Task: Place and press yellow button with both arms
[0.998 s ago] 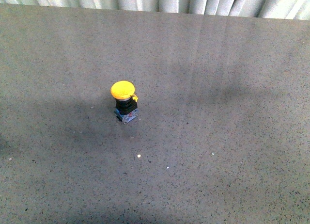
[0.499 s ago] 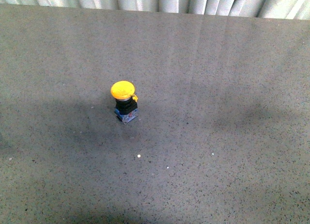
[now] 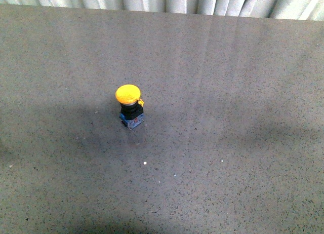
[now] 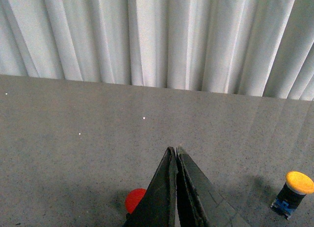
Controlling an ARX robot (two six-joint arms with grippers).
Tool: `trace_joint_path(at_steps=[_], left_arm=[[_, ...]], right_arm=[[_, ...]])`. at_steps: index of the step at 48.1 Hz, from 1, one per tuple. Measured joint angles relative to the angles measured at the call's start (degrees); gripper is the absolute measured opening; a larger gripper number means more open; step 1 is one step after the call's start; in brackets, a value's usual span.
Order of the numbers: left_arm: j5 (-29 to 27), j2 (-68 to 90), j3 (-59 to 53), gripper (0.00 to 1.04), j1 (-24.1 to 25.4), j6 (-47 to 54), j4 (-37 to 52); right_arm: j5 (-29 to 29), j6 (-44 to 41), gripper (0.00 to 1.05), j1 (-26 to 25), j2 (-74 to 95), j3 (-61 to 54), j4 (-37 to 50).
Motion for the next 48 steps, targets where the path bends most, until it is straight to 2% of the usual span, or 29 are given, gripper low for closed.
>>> trace_joint_path(at_steps=[24, 48], left_arm=[[0.0, 0.0, 0.0, 0.01, 0.0, 0.0, 0.0], [0.0, 0.0, 0.0, 0.01, 0.0, 0.0, 0.0]], right_arm=[[0.0, 0.0, 0.01, 0.0, -13.5, 0.0, -12.8], [0.0, 0.0, 0.01, 0.0, -21.9, 0.0, -21.1]])
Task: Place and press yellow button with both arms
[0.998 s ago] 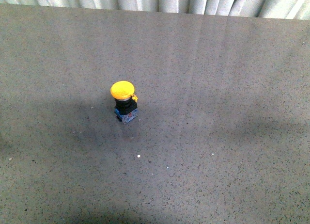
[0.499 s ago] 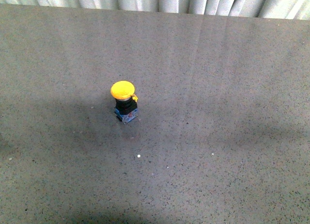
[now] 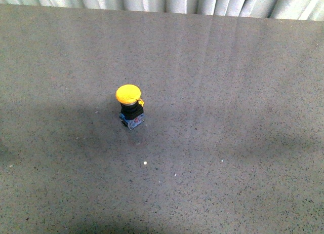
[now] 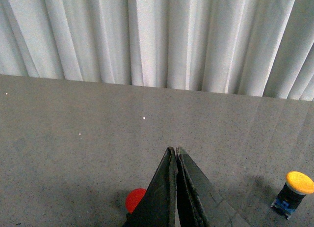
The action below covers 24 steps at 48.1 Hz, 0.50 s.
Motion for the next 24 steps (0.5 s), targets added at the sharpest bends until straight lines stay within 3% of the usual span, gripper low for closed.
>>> trace_joint_path(at_steps=[4, 14, 24], left_arm=[[0.0, 0.0, 0.0, 0.01, 0.0, 0.0, 0.0], [0.0, 0.0, 0.0, 0.01, 0.0, 0.0, 0.0], [0.0, 0.0, 0.0, 0.32, 0.0, 0.0, 0.0]], right_arm=[[0.1, 0.0, 0.01, 0.0, -7.3, 0.0, -9.1], [0.1, 0.0, 0.02, 0.0, -9.9, 0.0, -10.2], [0.1, 0.0, 0.36, 0.0, -10.0, 0.0, -10.2]])
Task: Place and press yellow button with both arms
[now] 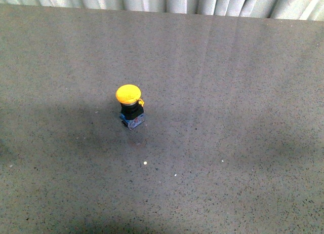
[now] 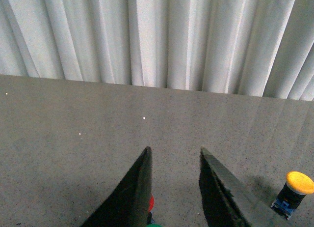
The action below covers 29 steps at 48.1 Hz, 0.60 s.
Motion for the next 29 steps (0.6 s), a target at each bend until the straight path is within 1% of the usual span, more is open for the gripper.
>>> trace_joint_path(at_steps=[1, 4, 6, 10, 14, 15, 17, 19, 22, 29], left_arm=[[0.0, 0.0, 0.0, 0.34, 0.0, 0.0, 0.0], [0.0, 0.0, 0.0, 0.45, 0.0, 0.0, 0.0], [0.0, 0.0, 0.0, 0.55, 0.0, 0.0, 0.0], [0.0, 0.0, 0.0, 0.73, 0.0, 0.0, 0.0], [0.0, 0.0, 0.0, 0.86, 0.0, 0.0, 0.0], [0.0, 0.0, 0.0, 0.87, 0.0, 0.0, 0.0], [0.0, 0.0, 0.0, 0.95, 0.0, 0.0, 0.0], [0.0, 0.0, 0.0, 0.97, 0.0, 0.1, 0.0], [0.0, 0.0, 0.0, 0.95, 0.0, 0.1, 0.0], [0.0, 0.0, 0.0, 0.96, 0.0, 0.1, 0.0]], right_arm=[[0.0, 0.0, 0.38, 0.0, 0.0, 0.0, 0.0], [0.0, 0.0, 0.48, 0.0, 0.0, 0.0, 0.0], [0.0, 0.0, 0.59, 0.0, 0.0, 0.0, 0.0], [0.0, 0.0, 0.77, 0.0, 0.0, 0.0, 0.0], [0.0, 0.0, 0.89, 0.0, 0.0, 0.0, 0.0], [0.0, 0.0, 0.9, 0.0, 0.0, 0.0, 0.0], [0.0, 0.0, 0.96, 0.0, 0.0, 0.0, 0.0], [0.0, 0.0, 0.96, 0.0, 0.0, 0.0, 0.0], [0.0, 0.0, 0.95, 0.0, 0.0, 0.0, 0.0], [0.0, 0.0, 0.96, 0.0, 0.0, 0.0, 0.0]])
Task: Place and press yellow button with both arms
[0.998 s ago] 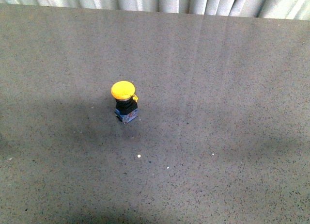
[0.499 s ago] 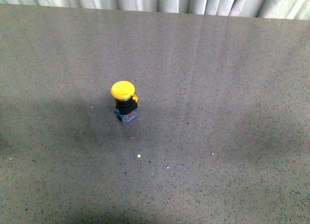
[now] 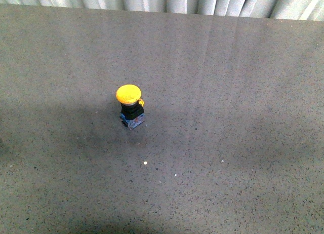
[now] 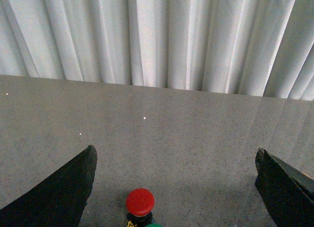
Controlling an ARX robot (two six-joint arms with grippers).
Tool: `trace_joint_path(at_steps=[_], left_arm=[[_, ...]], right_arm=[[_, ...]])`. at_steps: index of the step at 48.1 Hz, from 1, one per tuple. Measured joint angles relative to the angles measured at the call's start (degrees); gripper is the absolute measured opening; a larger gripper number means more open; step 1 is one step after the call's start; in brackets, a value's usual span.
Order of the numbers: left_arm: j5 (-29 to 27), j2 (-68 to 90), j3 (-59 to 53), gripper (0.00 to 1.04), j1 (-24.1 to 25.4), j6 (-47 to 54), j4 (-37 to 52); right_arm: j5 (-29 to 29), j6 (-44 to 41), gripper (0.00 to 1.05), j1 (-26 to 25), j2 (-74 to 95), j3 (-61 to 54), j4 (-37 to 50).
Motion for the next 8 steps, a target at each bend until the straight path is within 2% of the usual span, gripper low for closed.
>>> trace_joint_path(at_steps=[8], left_arm=[[0.0, 0.0, 0.0, 0.96, 0.0, 0.0, 0.0]], right_arm=[[0.0, 0.0, 0.96, 0.0, 0.0, 0.0, 0.0]])
